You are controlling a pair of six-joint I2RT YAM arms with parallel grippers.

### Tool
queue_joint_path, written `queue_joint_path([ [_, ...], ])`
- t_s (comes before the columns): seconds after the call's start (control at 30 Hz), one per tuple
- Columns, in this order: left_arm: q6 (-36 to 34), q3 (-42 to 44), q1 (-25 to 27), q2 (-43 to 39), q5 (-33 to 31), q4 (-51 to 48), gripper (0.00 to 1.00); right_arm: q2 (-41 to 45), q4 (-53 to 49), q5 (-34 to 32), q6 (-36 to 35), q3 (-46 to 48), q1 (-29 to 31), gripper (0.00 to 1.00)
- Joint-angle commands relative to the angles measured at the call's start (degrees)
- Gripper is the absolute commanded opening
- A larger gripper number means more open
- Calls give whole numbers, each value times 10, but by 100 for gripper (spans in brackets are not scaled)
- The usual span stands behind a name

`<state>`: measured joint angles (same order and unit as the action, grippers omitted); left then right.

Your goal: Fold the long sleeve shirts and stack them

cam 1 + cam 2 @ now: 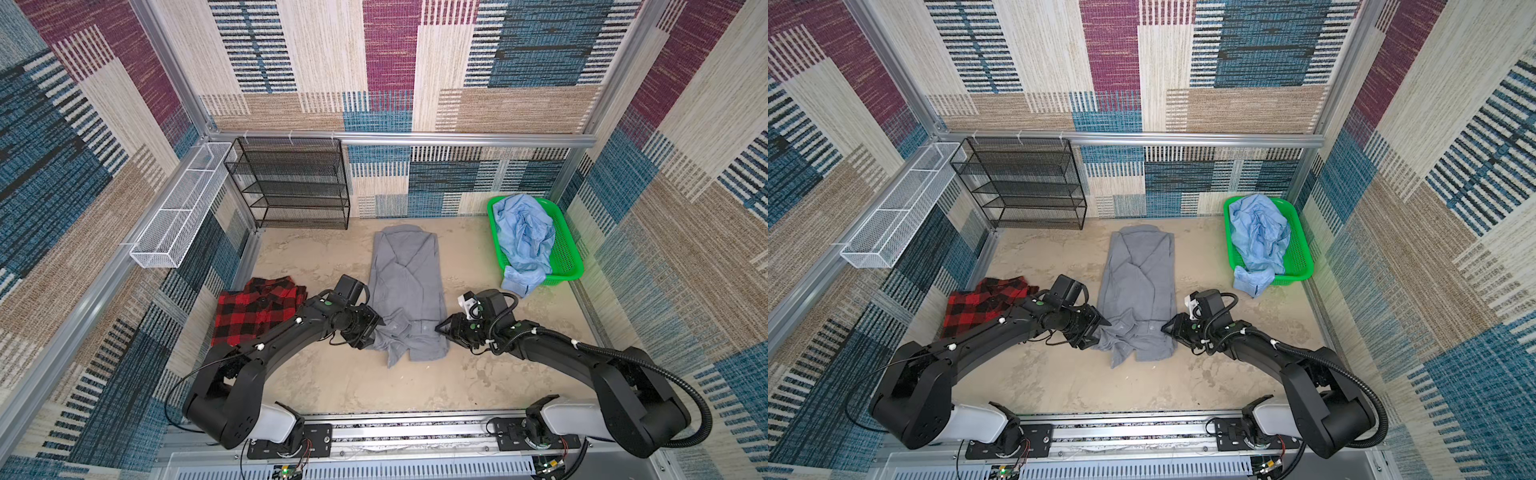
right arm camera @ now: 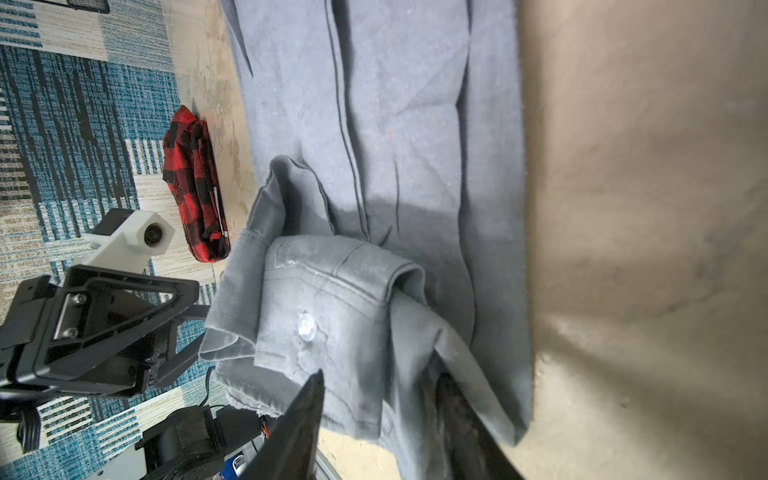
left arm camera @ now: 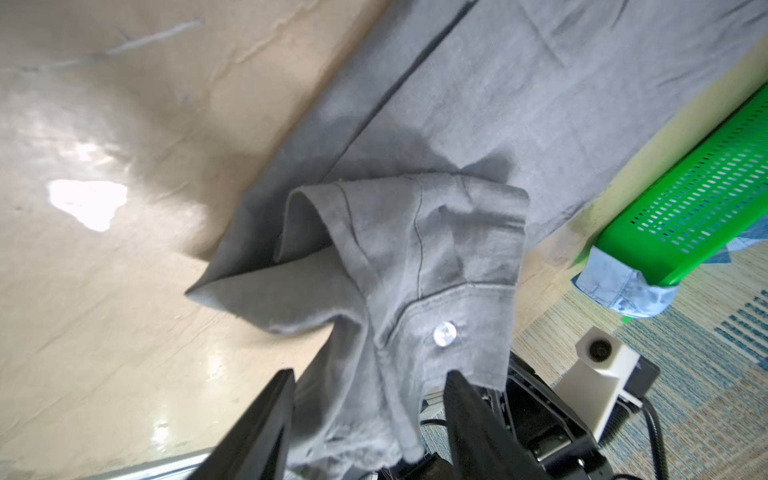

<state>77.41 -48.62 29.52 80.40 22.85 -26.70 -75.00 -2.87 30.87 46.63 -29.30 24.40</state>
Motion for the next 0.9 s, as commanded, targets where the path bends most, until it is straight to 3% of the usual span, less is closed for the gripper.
queue_joint_path([
  [0.0, 0, 19, -1, -38, -3, -26, 60, 12, -7, -1, -1, 7, 1, 52],
  [0.23, 35, 96, 42, -152, -41, -42, 61, 41, -16, -22, -1, 35, 1, 60],
  [0.4, 75, 147, 86, -170, -49, 17, 61, 58, 6, -11, 9, 61, 1, 60],
  [0.87, 102, 128, 120, -70, -41, 150, 57, 59, 71, 20, 26, 72, 22, 59],
])
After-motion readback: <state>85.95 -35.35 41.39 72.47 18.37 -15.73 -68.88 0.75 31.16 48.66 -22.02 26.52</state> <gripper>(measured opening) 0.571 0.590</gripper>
